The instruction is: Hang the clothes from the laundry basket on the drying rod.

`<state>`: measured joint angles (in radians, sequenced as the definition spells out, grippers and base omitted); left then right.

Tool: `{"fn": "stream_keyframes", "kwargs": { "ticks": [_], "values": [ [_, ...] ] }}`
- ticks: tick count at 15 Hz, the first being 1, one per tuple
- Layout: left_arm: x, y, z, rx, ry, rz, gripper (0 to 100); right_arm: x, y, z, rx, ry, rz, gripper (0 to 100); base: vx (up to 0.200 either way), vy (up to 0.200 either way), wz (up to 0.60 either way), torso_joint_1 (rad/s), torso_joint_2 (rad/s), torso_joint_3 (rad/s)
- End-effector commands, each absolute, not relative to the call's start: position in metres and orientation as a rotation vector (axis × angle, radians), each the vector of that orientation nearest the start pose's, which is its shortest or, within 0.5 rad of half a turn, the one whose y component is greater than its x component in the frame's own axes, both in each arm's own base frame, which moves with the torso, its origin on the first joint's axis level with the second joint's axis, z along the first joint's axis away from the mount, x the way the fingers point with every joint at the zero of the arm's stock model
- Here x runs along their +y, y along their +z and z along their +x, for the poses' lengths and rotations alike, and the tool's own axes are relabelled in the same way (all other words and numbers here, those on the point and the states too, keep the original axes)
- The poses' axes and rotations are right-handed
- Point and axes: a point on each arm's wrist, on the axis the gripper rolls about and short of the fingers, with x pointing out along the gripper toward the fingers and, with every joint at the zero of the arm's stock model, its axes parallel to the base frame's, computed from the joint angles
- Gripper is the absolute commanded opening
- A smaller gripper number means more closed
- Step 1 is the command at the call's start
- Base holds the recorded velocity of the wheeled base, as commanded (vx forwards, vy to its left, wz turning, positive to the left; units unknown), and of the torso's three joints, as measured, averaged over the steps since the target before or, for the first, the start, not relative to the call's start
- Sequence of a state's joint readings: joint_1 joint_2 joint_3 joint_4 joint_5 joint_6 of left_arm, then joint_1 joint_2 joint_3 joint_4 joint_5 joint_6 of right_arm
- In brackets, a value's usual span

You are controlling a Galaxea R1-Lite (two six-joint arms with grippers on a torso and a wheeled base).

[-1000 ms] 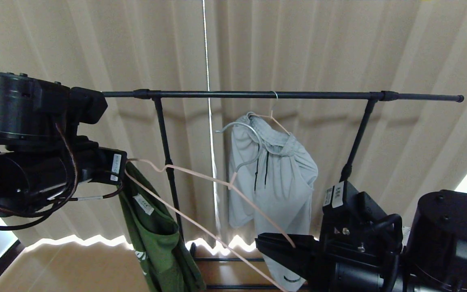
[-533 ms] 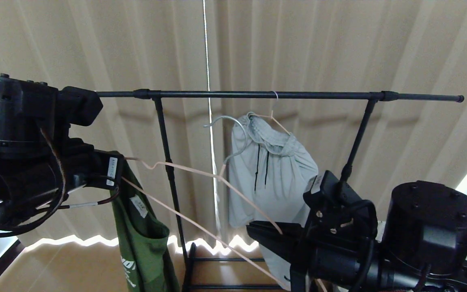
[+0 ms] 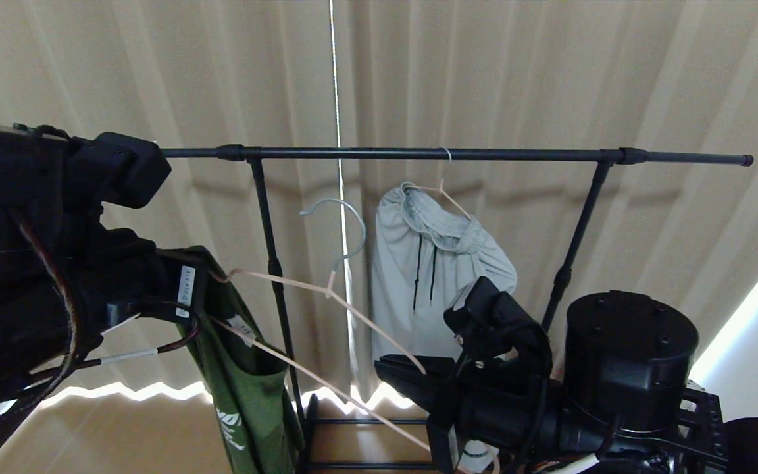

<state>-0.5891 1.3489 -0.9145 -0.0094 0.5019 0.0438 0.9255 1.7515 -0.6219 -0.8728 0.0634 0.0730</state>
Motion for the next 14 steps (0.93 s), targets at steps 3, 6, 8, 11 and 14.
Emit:
{"fn": "stream_keyframes", "kwargs": {
  "ticks": [3, 6, 8, 11, 14],
  "values": [
    [-0.134, 0.253, 0.163, 0.312, -0.254, 0.265, 0, 0.245, 0.139, 0.182, 0.288, 0.975, -0.051, 0, 0.000, 0.000, 0.00, 0.000, 0.00, 0.000],
    [-0.155, 0.258, 0.151, 0.247, -0.475, 0.225, 0, 0.245, 0.142, 0.184, 0.277, 0.968, -0.045, 0, 0.000, 0.000, 0.00, 0.000, 0.00, 0.000],
    [-0.163, 0.252, 0.148, 0.242, -0.572, 0.223, 0, 0.243, 0.143, 0.188, 0.273, 0.955, -0.041, 0, 0.000, 0.000, 0.00, 0.000, 0.00, 0.000],
    [-0.165, 0.249, 0.146, 0.184, -0.629, 0.236, 0, 0.240, 0.148, 0.191, 0.256, 0.941, -0.032, 0, 0.000, 0.000, 0.00, 0.000, 0.00, 0.000],
    [-0.156, 0.238, 0.138, 0.194, -0.634, 0.285, 0, 0.234, 0.156, 0.188, 0.237, 0.939, -0.023, 0, 0.000, 0.000, 0.00, 0.000, 0.00, 0.000]
  ]
}}
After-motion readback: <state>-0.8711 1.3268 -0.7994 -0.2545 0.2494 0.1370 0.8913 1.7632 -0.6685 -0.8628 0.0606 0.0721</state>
